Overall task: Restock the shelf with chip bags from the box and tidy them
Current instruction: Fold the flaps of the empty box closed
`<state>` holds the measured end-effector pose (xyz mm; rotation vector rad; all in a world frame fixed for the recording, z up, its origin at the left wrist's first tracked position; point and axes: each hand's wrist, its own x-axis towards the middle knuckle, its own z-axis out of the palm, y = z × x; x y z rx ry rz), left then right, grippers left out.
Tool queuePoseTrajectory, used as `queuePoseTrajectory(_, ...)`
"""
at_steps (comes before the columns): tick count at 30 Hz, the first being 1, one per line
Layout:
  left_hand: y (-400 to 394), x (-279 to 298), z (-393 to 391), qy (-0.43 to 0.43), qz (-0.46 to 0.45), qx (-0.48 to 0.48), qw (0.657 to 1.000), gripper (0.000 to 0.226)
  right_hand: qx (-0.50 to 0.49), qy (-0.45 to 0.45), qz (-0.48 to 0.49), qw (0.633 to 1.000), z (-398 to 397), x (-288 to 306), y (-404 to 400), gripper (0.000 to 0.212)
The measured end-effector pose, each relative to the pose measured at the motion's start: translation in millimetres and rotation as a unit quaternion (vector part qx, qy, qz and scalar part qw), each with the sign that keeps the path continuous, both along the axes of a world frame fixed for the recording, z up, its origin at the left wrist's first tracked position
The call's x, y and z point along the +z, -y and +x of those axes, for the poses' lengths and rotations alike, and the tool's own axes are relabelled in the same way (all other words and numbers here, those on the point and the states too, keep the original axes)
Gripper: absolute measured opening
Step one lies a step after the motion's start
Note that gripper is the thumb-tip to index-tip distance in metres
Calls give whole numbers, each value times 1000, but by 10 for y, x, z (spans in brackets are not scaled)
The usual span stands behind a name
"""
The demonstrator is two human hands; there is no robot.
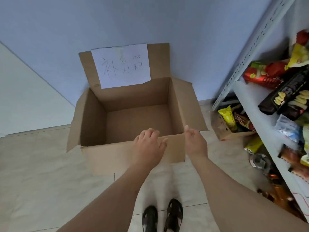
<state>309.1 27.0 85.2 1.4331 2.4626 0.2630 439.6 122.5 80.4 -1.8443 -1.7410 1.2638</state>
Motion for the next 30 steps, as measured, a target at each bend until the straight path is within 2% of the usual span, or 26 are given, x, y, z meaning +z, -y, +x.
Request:
queuePoseTrajectory(7,-839,-961,-95,-5,-97,-94,991,63,-125,-18,-109,986,-205,-853,-730,67)
queuePoseTrajectory(10,-986,-1302,-181,-15,-134,-108,985,68,-199,-52,-155,966,-284,-1187,-901,75)
queuePoseTrajectory(13,-1013,-1515,-220,-14,-158,-102,982,74,-274,-103,-158,943,-344,-1399,-962,78)
queuePoseTrajectory(15,-1017,-1559,-206,-8,-158,-104,982,77,-300,-130,-137,935,-367,-1439,-954,72)
queuePoseTrajectory(23,-1034,-1519,-270,47,-123,-91,987,64,-225,-159,2,961,-358,-1230,-764,62)
queuePoseTrajectory(27,-891,-1465,-318,27,-109,-52,992,65,-180,-192,53,963,-420,-1238,-560,82)
queuePoseTrajectory(30,-667,-1412,-404,3,-134,-10,991,60,-106,-165,85,977,-466,-1251,-395,87)
